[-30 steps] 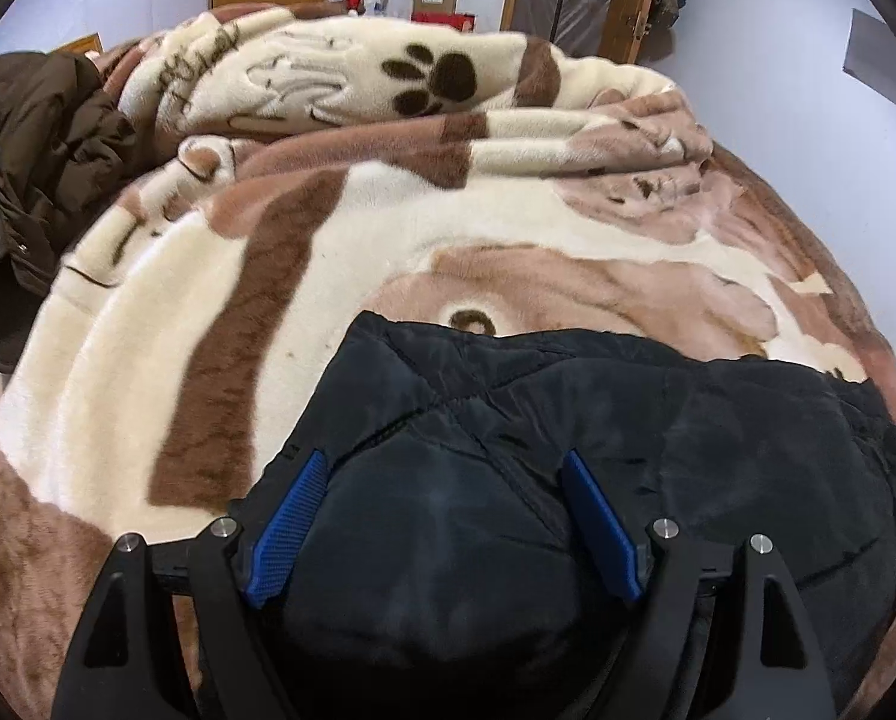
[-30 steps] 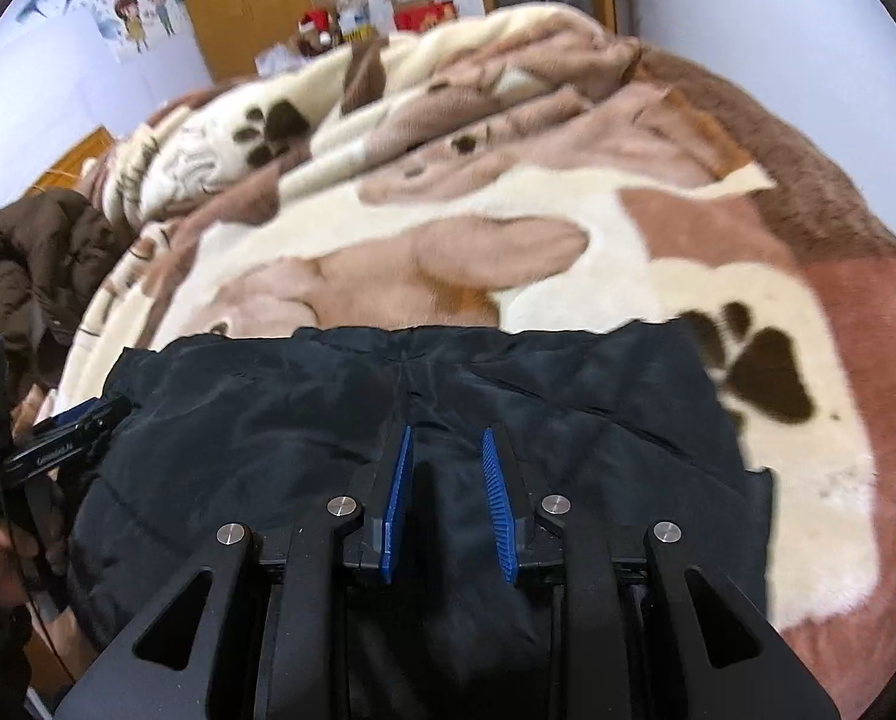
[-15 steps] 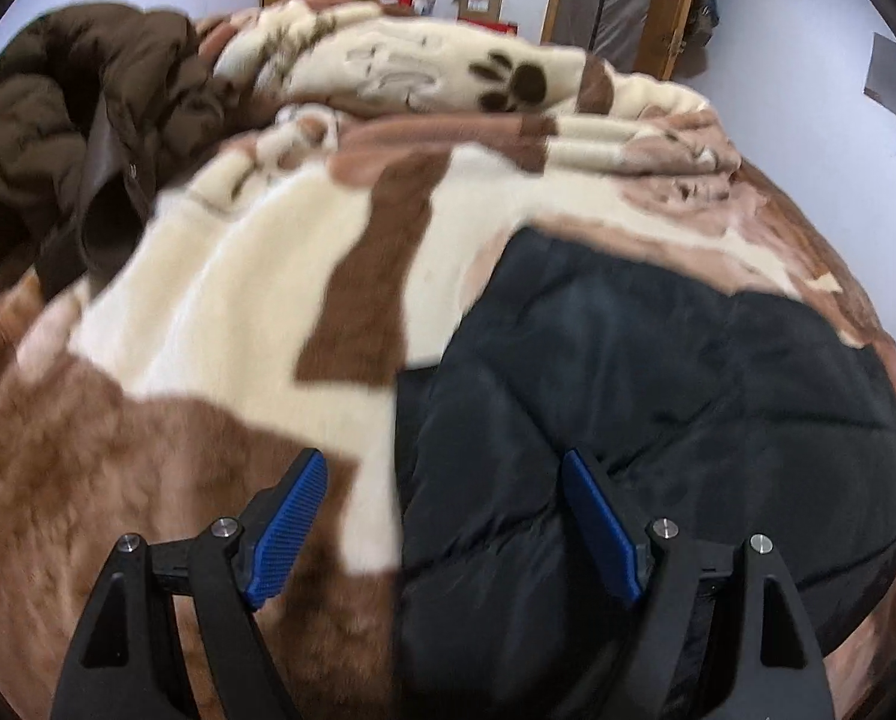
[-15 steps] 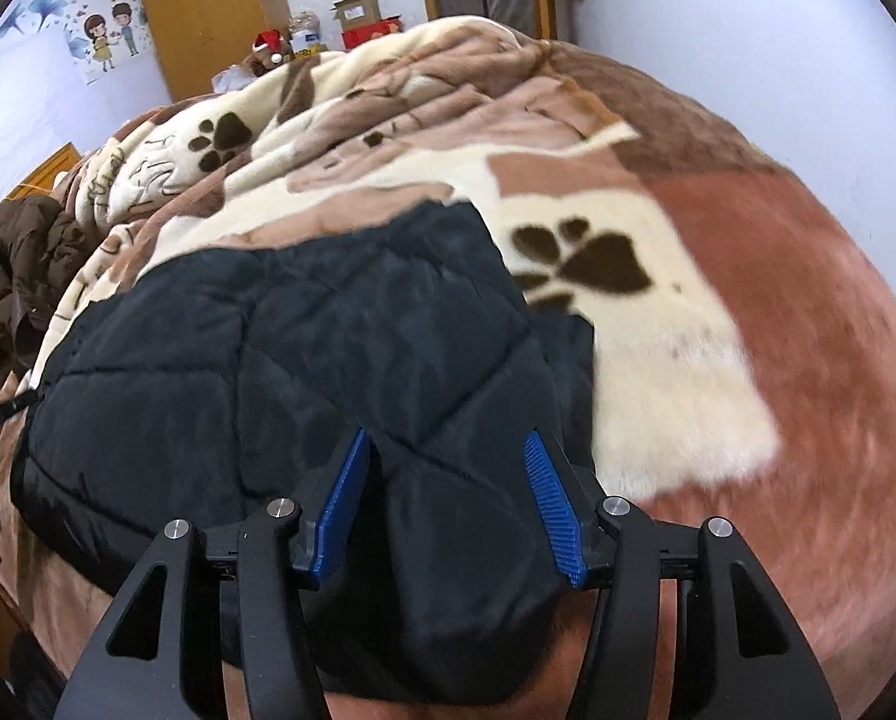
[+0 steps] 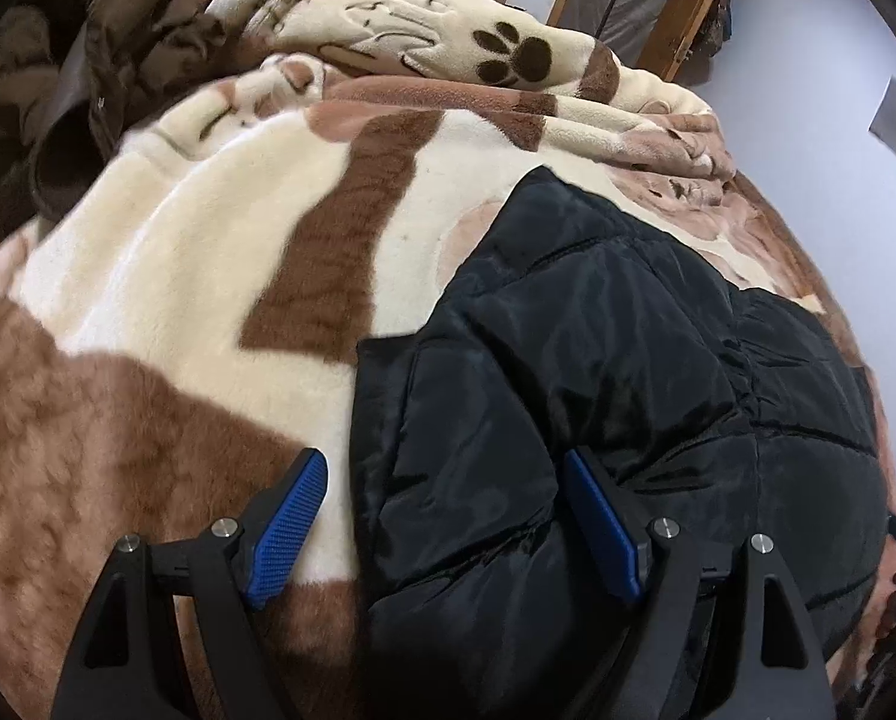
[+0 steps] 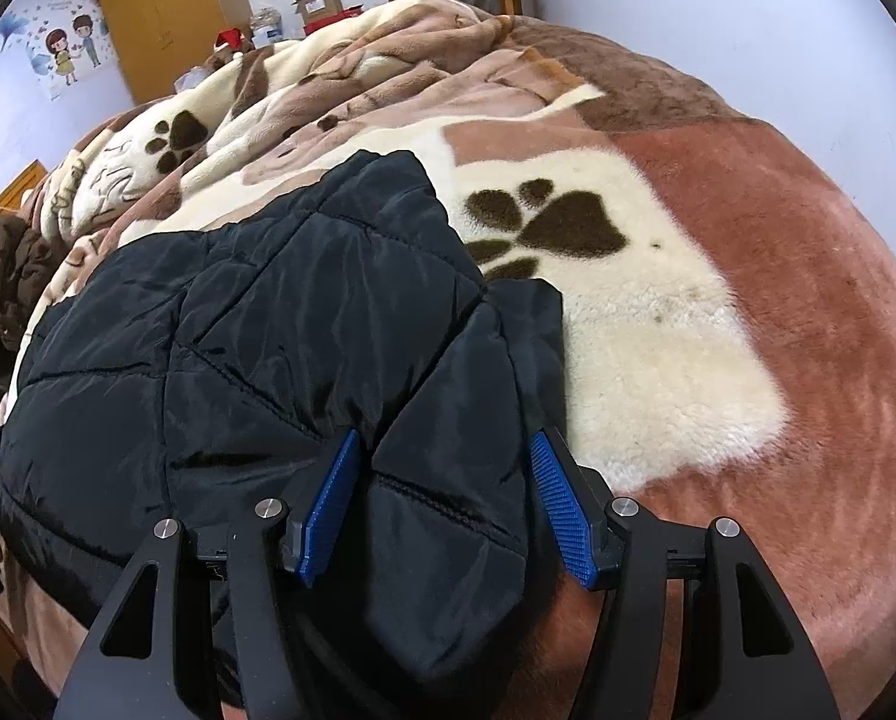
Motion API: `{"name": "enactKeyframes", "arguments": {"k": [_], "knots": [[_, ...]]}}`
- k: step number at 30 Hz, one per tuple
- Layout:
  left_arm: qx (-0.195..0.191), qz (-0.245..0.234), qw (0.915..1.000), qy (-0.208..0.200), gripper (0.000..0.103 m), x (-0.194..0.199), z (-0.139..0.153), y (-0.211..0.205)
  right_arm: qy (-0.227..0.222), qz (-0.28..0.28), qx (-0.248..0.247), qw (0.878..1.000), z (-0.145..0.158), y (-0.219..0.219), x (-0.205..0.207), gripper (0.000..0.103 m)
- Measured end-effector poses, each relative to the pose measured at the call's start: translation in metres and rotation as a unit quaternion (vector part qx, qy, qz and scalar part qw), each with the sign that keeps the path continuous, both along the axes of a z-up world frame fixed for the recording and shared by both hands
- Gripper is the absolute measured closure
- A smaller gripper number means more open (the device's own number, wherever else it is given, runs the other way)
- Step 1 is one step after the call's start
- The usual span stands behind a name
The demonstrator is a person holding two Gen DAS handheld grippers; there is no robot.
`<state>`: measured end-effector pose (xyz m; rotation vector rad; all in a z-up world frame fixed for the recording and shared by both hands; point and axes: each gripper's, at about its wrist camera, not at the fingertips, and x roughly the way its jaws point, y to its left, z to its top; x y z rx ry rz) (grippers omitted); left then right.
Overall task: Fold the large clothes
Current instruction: 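Lift the held jacket edge with both tools and fold it over the bundle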
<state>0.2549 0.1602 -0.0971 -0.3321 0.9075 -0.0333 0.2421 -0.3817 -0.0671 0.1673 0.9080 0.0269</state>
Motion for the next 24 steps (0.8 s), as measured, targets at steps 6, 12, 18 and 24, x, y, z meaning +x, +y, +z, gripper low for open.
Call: {"name": "enactKeyframes", "arguments": {"k": [6, 12, 18, 24], "knots": [[-0.048, 0.009, 0.9988, 0.005, 0.019, -0.008, -0.014, 0.009, 0.018, -0.01, 0.044, 0.999, -0.011, -0.012, 0.003, 0.039], [-0.082, 0.003, 0.9963, 0.026, 0.01, 0.017, -0.03, 0.009, 0.04, -0.011, 0.076, 0.996, -0.029, -0.021, 0.021, 0.029], [-0.092, -0.001, 0.9953, 0.031, 0.007, 0.03, -0.035, 0.005, 0.064, -0.009, 0.143, 0.988, -0.048, -0.034, 0.039, 0.024], [-0.121, -0.014, 0.9919, 0.033, 0.009, 0.006, -0.045, 0.001, 0.071, 0.012, 0.176, 0.982, -0.048, -0.032, 0.016, 0.036]]}}
